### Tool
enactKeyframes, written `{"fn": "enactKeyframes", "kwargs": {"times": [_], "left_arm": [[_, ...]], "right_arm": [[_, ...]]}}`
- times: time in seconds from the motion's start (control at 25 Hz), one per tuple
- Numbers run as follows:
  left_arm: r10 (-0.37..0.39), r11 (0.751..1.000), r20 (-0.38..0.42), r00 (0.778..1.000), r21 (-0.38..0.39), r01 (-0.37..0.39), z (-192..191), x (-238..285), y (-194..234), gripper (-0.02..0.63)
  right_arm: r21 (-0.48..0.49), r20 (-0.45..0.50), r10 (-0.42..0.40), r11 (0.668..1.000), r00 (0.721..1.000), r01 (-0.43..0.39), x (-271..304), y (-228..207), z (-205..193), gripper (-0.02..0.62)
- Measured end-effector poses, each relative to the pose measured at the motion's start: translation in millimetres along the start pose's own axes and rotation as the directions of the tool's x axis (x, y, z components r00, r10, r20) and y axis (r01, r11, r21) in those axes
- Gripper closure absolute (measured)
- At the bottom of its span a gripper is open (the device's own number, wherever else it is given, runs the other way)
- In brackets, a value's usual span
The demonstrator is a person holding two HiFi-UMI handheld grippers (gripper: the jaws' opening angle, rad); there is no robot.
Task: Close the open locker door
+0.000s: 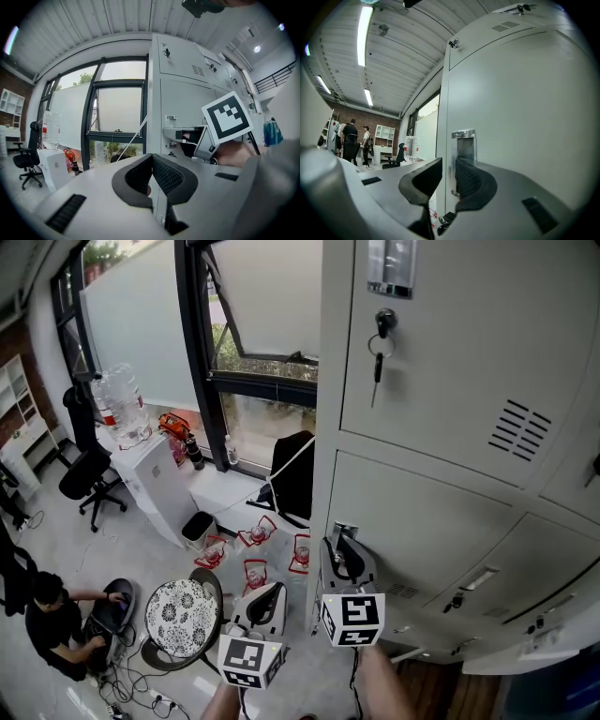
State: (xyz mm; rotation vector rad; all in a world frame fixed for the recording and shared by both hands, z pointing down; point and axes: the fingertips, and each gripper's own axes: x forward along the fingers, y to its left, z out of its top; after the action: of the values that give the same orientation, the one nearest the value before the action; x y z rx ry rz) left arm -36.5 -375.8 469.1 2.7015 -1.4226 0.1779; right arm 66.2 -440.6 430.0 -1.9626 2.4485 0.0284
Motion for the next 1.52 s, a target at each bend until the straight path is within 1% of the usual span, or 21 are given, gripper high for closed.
{"fn": "enactKeyframes", "kwargs": {"times": [0.16, 0.28, 0.52, 0.68, 0.72, 1.0, 1.52], "left_arm": [[0.004, 1.0, 0.001, 1.0, 0.0, -0.004, 1, -3, 0, 0.584], [0.006, 1.0, 0.005, 1.0, 0.004, -0.006, 4, -6, -1, 0.584], [0.011, 1.0, 0.019, 1.0, 0.013, -0.011, 12, -13, 0, 0.584], [0.014, 1.0, 0.023, 1.0, 0.01, -0.014, 13, -17, 0, 0.584], [0.013, 1.0, 0.024, 1.0, 0.009, -0.013, 13, -18, -1, 0.584], [-0.007, 1.0, 0.035, 0.999, 0.01, 0.007, 16, -22, -13, 0.584], [-0.038, 0.999, 0.064, 0.997, 0.03, 0.036, 32, -42, -37, 0.584]], "right_arm": [[-0.001, 0.001, -0.001, 1.0, 1.0, 0.001, 0, 1, -1, 0.502], [0.001, -0.003, 0.014, 1.0, 1.0, -0.014, 0, 3, -1, 0.502], [0.0, -0.011, 0.046, 0.999, 0.999, -0.046, -4, 11, -1, 0.474], [0.026, -0.014, 0.047, 0.999, 0.999, -0.046, -11, 7, -5, 0.405], [0.031, -0.02, 0.048, 0.998, 0.999, -0.047, -13, 5, -7, 0.413], [0.036, -0.042, 0.047, 0.998, 0.998, -0.046, -27, -1, -10, 0.383], [-0.003, -0.032, 0.051, 0.999, 0.998, -0.051, -68, 5, 10, 0.383]]}}
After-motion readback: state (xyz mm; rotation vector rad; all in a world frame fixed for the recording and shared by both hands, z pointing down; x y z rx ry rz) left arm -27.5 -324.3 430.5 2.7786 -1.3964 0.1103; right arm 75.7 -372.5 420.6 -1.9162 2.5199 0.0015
